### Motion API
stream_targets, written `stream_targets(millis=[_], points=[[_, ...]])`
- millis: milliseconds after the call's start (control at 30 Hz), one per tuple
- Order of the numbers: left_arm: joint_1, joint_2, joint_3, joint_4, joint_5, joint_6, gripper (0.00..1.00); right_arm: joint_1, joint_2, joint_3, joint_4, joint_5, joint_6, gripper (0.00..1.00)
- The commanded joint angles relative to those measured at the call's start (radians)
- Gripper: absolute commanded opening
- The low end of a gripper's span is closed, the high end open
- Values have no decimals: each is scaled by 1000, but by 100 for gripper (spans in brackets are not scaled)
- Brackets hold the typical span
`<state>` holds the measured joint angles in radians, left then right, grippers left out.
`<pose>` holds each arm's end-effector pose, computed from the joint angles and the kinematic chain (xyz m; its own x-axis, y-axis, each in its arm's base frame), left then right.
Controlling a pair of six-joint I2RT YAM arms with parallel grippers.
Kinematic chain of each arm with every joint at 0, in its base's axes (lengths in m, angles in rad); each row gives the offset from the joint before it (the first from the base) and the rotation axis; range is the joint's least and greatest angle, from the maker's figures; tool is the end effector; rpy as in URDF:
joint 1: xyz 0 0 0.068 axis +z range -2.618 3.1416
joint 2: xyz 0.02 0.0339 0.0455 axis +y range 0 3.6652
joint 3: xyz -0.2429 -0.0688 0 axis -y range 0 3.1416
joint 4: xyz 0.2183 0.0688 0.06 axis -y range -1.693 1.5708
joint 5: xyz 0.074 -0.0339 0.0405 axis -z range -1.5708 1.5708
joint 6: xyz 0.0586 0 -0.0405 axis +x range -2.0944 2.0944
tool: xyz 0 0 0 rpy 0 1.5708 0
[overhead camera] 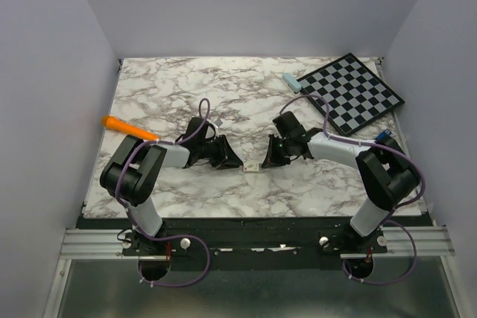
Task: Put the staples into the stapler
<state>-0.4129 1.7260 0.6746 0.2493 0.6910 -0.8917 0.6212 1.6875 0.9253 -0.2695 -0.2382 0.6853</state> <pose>0.2606 -0.1549 0.1081 -0.9699 -0.2297 -0.0802 -0.0632 0.5561 -0.8287 0.2480 0.1945 0.1350 -0.9606 0.0688 -0.2693 -0.0725 0.8733 0.4817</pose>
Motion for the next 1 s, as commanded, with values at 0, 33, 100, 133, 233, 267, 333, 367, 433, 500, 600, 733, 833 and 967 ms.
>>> stream_targets(millis=[0, 33, 100, 133, 233, 267, 333, 367, 433, 500, 600, 733, 833, 967], points=[[3, -36, -13, 71, 48, -7, 40, 17, -11, 37, -62, 46, -18, 1], [3, -31, -13, 80, 56, -10, 41, 17, -12, 38, -62, 48, -18, 1], [0, -22, -12, 100, 71, -24, 41, 20, -9, 40, -62, 51, -17, 1], [-3, -13, -10, 100, 73, -26, 41, 20, -9, 41, -62, 53, -15, 1], [-4, 7, -4, 87, 73, -29, 41, 21, -8, 44, -62, 53, -13, 1], [-7, 10, -1, 71, 73, -27, 41, 20, -8, 44, -62, 51, -12, 1], [-9, 26, 11, 47, 71, -16, 41, 22, -5, 44, -60, 51, -10, 1], [-12, 27, 16, 32, 71, -13, 41, 23, -5, 44, -60, 51, -10, 1], [-20, 37, 22, 33, 79, -12, 41, 23, -6, 44, -57, 51, -9, 1], [-27, 40, 29, 28, 84, -9, 40, 23, -6, 44, -56, 51, -7, 1], [-33, 52, 39, 27, 90, -7, 40, 23, -6, 43, -53, 53, -6, 1], [-44, 70, 49, 24, 96, -7, 39, 25, -6, 38, -47, 48, -3, 1], [-46, 79, 56, 21, 99, -7, 37, 25, -3, 38, -45, 46, -4, 1], [-47, 81, 52, 24, 100, -12, 26, 28, -3, 32, -43, 46, -9, 1]])
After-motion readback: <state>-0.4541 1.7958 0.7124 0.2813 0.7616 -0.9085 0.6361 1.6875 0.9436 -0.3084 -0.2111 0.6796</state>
